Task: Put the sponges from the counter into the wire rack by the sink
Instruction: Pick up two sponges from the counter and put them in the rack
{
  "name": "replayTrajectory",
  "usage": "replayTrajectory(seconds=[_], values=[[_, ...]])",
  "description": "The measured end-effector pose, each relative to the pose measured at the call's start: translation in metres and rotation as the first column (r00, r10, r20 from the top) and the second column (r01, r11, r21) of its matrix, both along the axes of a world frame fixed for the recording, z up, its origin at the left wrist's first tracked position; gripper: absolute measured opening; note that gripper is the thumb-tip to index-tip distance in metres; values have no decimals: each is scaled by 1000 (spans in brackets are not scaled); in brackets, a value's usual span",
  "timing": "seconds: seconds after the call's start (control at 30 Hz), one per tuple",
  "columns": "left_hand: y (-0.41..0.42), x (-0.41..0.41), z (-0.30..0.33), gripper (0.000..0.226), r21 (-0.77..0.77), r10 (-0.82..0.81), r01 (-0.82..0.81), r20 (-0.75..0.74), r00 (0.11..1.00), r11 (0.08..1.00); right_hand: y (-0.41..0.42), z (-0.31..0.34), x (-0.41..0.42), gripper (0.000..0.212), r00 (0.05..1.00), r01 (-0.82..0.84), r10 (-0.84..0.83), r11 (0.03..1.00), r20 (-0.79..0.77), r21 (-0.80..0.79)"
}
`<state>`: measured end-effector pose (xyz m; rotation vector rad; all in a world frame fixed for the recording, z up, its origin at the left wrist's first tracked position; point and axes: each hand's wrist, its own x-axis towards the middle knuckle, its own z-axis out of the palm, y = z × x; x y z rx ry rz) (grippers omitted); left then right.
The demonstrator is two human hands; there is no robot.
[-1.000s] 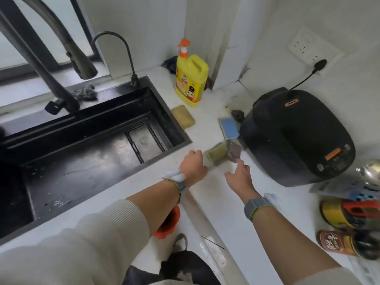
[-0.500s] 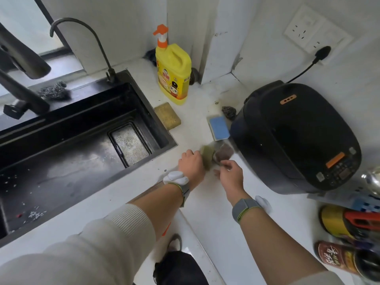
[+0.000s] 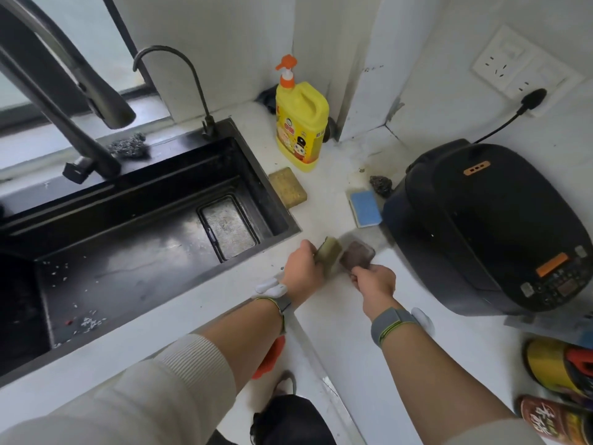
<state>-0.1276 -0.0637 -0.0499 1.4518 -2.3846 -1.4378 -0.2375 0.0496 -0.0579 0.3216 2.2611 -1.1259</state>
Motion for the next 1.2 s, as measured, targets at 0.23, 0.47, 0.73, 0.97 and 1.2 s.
replayTrajectory(seconds=[0.23,0.47,0.73,0.97,1.2], values=[[-37,66,14,16,120,248,-230,-162,955,966,-30,33,46,16,981,-192,191,973,-21,-130],[-88,178,39,25,348,519,-414,-300,800,841,-92,56,145,27,933,-303,352,879,72,-369],[-151,338,59,25,540,752,-543,-317,577,644,-178,76,299,36,859,-458,512,781,15,-425],[-201,493,68,25,564,824,-606,-304,479,561,-242,93,450,21,770,-605,632,681,-87,-413],[-237,622,72,34,542,855,-662,-340,392,518,-304,96,575,23,686,-657,726,586,-53,-474]])
